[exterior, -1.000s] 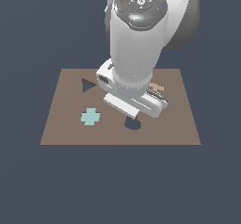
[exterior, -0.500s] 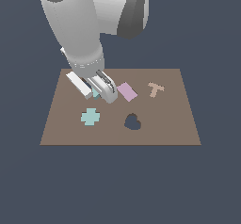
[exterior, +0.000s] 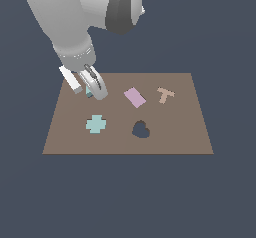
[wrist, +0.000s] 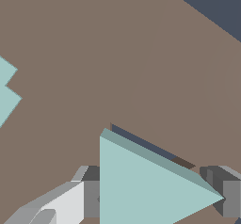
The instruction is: Insert a designated object into the corresponding slot on a board.
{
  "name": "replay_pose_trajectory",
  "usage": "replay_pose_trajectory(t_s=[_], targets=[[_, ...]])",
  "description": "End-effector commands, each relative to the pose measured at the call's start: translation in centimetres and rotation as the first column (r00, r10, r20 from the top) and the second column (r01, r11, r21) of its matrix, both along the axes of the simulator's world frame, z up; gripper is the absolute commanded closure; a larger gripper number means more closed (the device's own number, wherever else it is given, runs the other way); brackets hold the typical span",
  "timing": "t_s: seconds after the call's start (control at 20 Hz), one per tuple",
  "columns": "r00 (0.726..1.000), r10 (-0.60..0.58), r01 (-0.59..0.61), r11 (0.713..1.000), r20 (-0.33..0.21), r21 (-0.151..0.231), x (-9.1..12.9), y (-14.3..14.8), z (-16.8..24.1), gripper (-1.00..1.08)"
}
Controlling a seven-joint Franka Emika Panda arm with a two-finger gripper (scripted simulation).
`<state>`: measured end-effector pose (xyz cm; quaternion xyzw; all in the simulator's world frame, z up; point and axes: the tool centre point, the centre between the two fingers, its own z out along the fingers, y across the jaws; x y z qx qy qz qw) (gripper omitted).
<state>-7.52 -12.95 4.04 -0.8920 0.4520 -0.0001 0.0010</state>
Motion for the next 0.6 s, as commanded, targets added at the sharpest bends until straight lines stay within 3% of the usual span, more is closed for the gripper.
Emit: replay_pose_trajectory(t_s=[0.0, 0.4, 0.45, 0.55], targets=[[1.000, -0.006, 0.006, 1.000, 0.001, 0.000, -0.21, -0.19, 0.03, 1.08], [1.000, -0.005, 0.005, 1.000, -0.001, 0.000, -0.24, -0.22, -0.97, 1.08], [1.000, -0.005, 0.005, 1.000, -0.001, 0.000, -0.24, -0.22, -0.97, -0.92], [1.000, -0.005, 0.005, 1.000, -0.001, 0.000, -0.24, -0.22, -0.97, -0.92]])
